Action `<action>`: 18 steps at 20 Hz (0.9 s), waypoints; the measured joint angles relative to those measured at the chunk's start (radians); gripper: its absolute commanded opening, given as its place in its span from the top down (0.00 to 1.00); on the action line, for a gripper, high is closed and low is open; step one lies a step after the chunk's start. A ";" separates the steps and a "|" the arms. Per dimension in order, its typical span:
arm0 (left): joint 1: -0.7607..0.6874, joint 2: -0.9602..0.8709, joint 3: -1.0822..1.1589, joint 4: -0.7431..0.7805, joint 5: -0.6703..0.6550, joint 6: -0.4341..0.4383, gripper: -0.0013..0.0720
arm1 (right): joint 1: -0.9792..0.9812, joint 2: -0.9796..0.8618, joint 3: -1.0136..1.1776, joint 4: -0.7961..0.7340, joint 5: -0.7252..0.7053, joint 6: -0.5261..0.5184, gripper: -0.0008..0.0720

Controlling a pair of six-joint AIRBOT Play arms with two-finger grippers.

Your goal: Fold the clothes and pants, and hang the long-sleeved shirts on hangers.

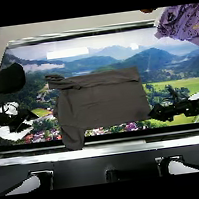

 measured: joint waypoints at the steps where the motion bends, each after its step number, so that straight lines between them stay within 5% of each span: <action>1: 0.000 0.000 0.000 0.000 -0.002 0.000 0.01 | 0.019 -0.005 -0.004 -0.001 -0.010 -0.007 0.94; 5: 0.000 0.004 -0.026 -0.013 -0.004 0.020 0.01 | 0.056 -0.006 -0.008 0.009 -0.014 -0.011 0.94; 12: -0.060 0.003 -0.188 -0.229 0.159 0.227 0.01 | 0.069 0.066 -0.012 -0.006 -0.025 0.037 0.94; 18: -0.180 -0.019 -0.232 -0.303 0.212 0.299 0.01 | 0.070 0.090 -0.011 0.015 -0.010 0.070 0.94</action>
